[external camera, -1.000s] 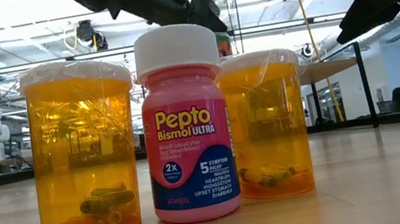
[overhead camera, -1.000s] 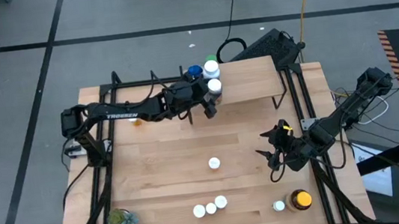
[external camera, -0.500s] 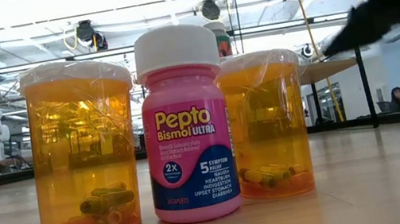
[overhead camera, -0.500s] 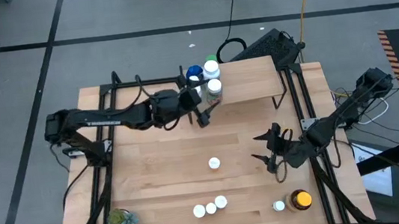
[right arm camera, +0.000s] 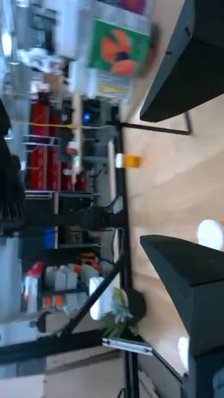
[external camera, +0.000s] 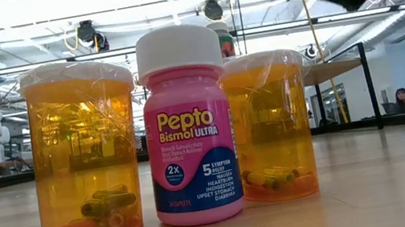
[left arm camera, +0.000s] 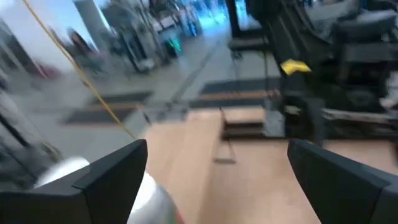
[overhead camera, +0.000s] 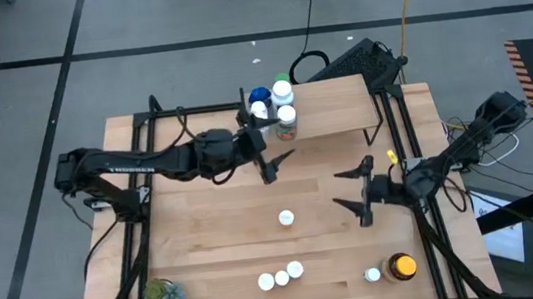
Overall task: Pick and place medicine bottles onto shelf by color
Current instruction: Put the yellow bottle on the shelf
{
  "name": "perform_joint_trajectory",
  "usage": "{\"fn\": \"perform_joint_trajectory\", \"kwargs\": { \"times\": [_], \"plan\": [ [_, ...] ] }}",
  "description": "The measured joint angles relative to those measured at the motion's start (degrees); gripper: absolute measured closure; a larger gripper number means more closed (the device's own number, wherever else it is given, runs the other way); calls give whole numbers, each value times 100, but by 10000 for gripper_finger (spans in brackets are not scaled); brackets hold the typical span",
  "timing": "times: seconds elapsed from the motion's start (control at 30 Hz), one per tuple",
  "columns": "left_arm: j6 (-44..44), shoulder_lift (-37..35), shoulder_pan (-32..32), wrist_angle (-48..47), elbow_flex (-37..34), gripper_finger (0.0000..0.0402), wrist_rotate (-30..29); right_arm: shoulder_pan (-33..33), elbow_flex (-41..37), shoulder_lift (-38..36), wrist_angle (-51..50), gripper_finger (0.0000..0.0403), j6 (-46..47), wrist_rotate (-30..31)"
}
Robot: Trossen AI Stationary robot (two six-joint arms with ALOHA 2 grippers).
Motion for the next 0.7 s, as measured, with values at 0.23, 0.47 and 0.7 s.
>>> {"fn": "perform_joint_trajectory", "kwargs": {
  "times": [0.23, 0.47, 0.7],
  "plan": [
    [-829, 13, -246, -918, 0, 9, 712, 121, 1034, 405, -2063, 97, 1176, -434],
    [-840, 667, -822, -193, 0, 9, 1307, 653, 2449, 1603, -3094, 97, 1467, -122],
    [-787, 1518, -1218, 849, -4, 9, 1364, 1448, 3871, 2955, -4654, 117, 2675, 467]
  ]
}}
